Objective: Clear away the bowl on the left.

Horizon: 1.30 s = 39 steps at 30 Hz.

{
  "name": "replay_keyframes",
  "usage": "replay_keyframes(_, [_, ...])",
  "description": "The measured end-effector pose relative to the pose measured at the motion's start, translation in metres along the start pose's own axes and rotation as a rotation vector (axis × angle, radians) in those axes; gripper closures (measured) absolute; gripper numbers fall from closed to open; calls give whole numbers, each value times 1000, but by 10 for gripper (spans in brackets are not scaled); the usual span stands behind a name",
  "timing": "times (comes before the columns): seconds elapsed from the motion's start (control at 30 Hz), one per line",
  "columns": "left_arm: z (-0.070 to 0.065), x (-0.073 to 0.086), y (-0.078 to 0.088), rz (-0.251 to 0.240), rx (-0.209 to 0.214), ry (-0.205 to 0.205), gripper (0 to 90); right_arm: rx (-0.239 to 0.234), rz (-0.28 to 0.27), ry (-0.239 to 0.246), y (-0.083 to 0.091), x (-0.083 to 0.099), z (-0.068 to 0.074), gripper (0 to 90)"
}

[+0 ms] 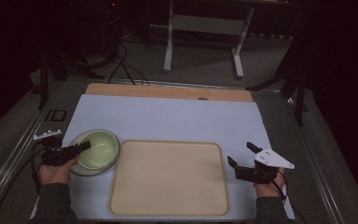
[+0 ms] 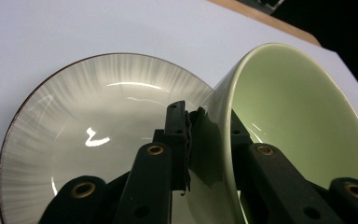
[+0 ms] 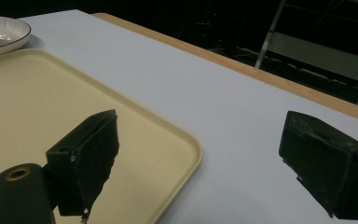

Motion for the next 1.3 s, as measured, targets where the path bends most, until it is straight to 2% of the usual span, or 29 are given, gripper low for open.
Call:
replay_keyframes(0.07, [-2, -1, 1, -5, 0, 3, 791, 1, 0, -1, 0, 0, 0, 114])
replay_keyframes(0.33, [-14, -9, 9, -56, 9, -27, 791, 0, 1, -1, 0, 0, 0, 114])
replay_keyframes(0.43, [-18, -11, 10, -63, 22, -17, 790, 0, 0, -1, 0, 0, 0, 114])
replay_keyframes(0.53, [-22, -13, 10, -61, 10, -24, 791, 0, 0, -2, 0, 0, 0, 114])
replay_keyframes(0.8, [-30, -17, 13, -84, 9, -21, 790, -1, -2, -2, 0, 0, -1, 115])
replay_keyframes(1.3, [-49, -22, 8, -104, 31, -51, 789, 3, -3, -1, 0, 0, -1, 115])
Point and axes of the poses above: each handheld gripper's, and its own axes: y roughly backward along the jaws, x roughly out of its underside, z roughly to its left, the point moved 4 cm from there along -y, roughly forward along the jaws, and after that the axes turned 15 degrees about x, right-handed, at the moved point
